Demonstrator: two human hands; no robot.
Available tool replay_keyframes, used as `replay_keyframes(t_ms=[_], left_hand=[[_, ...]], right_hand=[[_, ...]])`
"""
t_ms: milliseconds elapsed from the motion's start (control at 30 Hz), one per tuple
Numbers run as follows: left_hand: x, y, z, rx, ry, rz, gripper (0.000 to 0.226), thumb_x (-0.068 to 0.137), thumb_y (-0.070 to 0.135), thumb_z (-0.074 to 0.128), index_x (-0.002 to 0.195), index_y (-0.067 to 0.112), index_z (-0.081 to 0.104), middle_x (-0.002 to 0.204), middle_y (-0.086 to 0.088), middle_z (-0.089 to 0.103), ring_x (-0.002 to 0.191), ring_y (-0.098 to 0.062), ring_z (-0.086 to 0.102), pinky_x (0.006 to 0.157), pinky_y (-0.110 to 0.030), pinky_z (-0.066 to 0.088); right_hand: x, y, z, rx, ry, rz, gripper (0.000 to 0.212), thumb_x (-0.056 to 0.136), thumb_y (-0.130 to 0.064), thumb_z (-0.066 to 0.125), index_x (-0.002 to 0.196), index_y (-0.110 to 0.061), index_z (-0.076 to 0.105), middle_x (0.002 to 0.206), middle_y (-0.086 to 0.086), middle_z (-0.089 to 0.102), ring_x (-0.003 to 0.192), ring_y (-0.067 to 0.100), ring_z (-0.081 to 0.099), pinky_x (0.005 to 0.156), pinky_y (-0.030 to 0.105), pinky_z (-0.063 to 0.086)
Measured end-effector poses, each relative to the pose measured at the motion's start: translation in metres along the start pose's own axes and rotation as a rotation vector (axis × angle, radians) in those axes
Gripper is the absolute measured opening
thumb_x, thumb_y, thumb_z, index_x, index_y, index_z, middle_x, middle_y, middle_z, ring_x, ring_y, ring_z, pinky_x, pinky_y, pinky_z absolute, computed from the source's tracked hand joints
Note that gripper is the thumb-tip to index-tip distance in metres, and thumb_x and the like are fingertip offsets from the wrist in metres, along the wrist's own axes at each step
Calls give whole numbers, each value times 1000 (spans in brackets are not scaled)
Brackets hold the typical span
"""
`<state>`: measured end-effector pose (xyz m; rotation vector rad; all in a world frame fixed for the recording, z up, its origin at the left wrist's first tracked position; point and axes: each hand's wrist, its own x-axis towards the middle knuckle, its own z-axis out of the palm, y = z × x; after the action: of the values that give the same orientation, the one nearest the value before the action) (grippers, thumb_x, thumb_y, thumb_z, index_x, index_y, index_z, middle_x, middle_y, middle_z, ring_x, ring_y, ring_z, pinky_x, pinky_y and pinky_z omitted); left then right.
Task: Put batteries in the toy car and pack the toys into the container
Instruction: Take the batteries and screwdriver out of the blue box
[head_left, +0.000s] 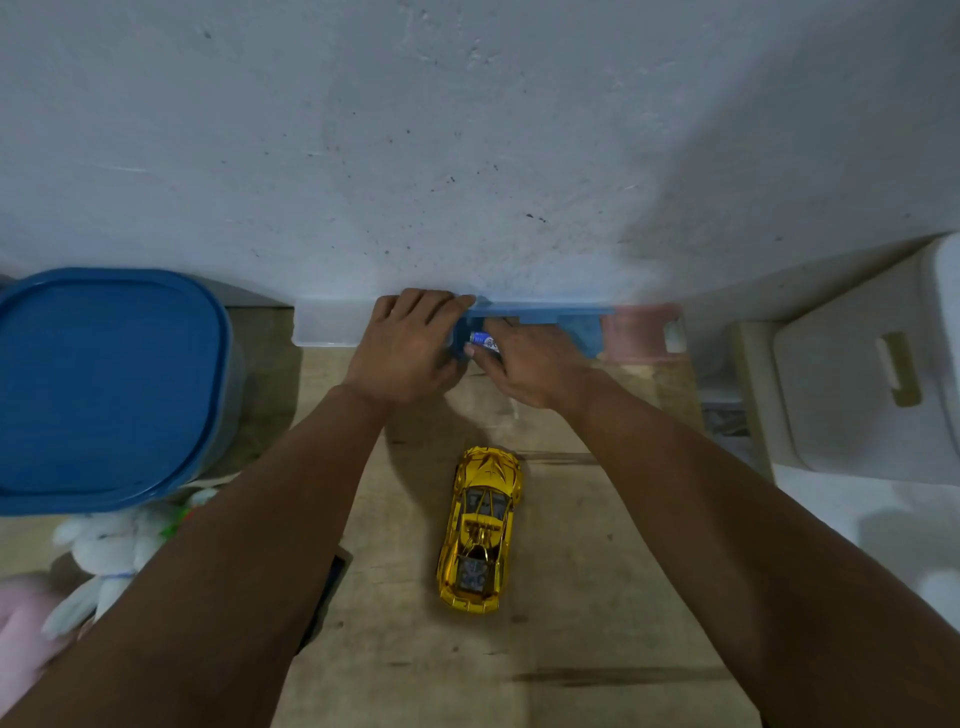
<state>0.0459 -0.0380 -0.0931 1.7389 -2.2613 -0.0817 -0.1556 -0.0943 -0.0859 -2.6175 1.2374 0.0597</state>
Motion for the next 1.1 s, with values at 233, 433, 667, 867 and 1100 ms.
replay_keyframes(t_ms=[233, 433, 667, 867, 1100], left_hand=[[2, 7, 1, 1, -39, -80, 76, 81, 59, 72, 142, 17, 56, 137, -5, 64, 126, -30, 55, 98, -48, 44], [4, 10, 1, -2, -36, -110, 78, 75, 60, 76, 137, 15, 59, 130, -8, 69, 121, -34, 58, 97, -50, 44], [6, 15, 2, 36, 1, -136, 80, 71, 64, 77, 130, 13, 61, 124, -7, 71, 116, -33, 61, 96, -50, 43], [6, 19, 2, 41, -6, -147, 77, 70, 59, 80, 129, 14, 61, 125, -6, 69, 116, -32, 59, 94, -48, 43], [6, 21, -6, 72, -54, -141, 69, 74, 49, 79, 132, 15, 59, 129, -8, 66, 119, -33, 55, 96, -49, 42]], right_hand=[[1, 7, -1, 53, -18, -64, 47, 100, -62, 36, 111, -19, 54, 106, 5, 63, 78, 17, 55, 66, 32, 40], [-4, 6, 2, 59, 93, -116, 47, 101, -60, 40, 112, -17, 56, 104, 6, 65, 82, 22, 63, 65, 29, 35], [-7, 7, -11, 72, 148, -161, 44, 102, -58, 41, 107, -17, 56, 89, 4, 66, 73, 22, 62, 62, 29, 33], [-19, 10, -13, 29, 240, -123, 49, 99, -62, 39, 104, -19, 60, 75, 2, 67, 65, 22, 64, 57, 28, 33], [-66, 9, 16, -1, 263, -52, 51, 98, -63, 35, 102, -20, 62, 84, 4, 69, 72, 25, 66, 58, 29, 40]])
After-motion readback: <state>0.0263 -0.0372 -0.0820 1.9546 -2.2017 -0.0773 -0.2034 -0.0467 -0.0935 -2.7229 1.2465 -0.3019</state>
